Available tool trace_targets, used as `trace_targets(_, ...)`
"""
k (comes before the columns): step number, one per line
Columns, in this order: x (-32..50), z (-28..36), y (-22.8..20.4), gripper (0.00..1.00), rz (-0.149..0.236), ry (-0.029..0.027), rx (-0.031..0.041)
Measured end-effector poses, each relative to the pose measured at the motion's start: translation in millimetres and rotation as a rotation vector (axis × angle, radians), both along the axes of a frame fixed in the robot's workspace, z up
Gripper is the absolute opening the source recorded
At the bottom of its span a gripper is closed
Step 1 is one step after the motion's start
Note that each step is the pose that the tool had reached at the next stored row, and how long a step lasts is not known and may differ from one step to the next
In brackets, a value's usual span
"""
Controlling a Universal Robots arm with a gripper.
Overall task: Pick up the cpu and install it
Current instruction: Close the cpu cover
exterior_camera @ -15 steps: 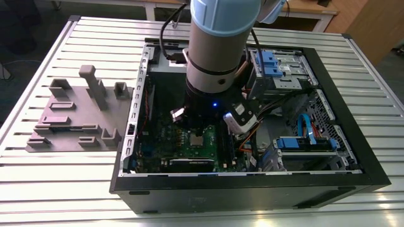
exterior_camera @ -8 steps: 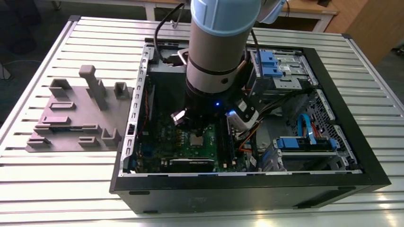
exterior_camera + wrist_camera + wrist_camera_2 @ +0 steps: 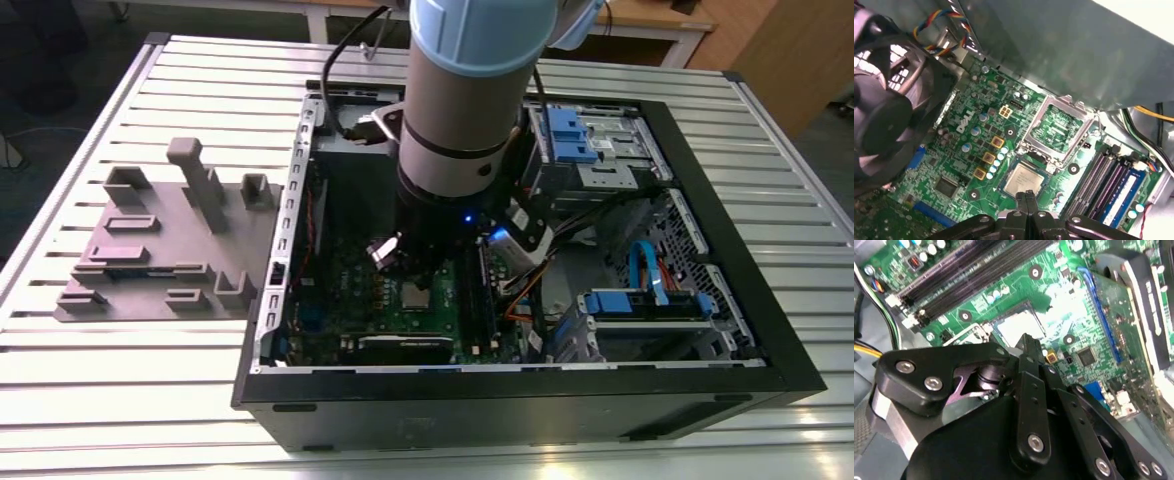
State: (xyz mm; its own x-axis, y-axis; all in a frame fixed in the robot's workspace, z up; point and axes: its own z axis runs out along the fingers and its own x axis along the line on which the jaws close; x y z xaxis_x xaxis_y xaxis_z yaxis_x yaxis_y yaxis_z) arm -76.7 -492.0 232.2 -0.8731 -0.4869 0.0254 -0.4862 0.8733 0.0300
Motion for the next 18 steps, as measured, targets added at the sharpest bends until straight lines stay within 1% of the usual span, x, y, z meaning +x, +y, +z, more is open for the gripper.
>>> trace_targets(2, 4.3, -0.1, 0.4, 0.10, 0.000, 0.0010, 0.0001)
trace_targets(4, 8.3, -0.2, 1.7, 0.10, 0.000, 0.0015, -0.0002)
trace_targets(8, 14.6, -0.6, 3.0, 0.10, 0.001, 0.0015, -0.0001)
trace_targets(10, 16.6, -0.8, 3.1, 0.10, 0.008, 0.0015, -0.0001)
trace_targets(11, 16.7, -0.8, 3.1, 0.10, 0.020, 0.0015, -0.0001)
trace_targets(18, 16.8, -1.1, 3.1, 0.10, 0.147, 0.0015, -0.0003)
